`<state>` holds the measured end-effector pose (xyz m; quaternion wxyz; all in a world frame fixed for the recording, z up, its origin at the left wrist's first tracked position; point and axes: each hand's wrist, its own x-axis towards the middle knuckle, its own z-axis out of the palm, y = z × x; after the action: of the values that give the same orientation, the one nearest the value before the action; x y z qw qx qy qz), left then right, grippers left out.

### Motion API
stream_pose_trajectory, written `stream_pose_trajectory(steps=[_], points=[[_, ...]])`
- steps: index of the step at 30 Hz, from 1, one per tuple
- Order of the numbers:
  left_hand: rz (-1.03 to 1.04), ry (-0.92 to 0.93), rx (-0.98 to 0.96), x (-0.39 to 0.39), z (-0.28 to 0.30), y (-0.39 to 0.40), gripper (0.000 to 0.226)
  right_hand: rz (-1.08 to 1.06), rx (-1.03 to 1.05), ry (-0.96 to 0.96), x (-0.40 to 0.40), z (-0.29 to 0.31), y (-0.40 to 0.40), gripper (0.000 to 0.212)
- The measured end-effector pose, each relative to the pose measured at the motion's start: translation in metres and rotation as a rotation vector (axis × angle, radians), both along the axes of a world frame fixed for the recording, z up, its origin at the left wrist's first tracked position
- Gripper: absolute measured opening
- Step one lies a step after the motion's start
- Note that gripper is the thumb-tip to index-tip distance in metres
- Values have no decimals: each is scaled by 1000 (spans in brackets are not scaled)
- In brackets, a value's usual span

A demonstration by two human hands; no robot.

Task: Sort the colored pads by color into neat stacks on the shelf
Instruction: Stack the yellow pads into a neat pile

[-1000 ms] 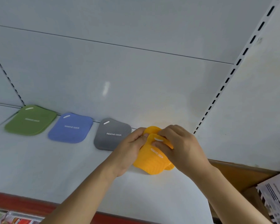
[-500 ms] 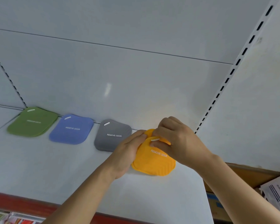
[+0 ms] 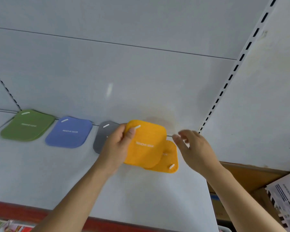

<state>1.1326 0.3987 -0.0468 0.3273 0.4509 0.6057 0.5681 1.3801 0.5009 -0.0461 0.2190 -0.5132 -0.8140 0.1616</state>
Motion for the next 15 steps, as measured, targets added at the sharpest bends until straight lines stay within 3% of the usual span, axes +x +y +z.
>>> stream_pose_trajectory(steps=[2, 5, 9, 15], points=[[-2, 19, -22, -10, -3, 2, 33, -66, -135, -221, 2, -14, 2, 71], [3, 31, -44, -15, -9, 2, 34, -69, -313, -362, -6, -19, 2, 86], [31, -12, -39, -17, -13, 2, 41, -167, -456, -447, -23, -9, 6, 62], [53, -21, -29, -11, -12, 3, 40, -230, -474, -423, -35, -10, -2, 40]])
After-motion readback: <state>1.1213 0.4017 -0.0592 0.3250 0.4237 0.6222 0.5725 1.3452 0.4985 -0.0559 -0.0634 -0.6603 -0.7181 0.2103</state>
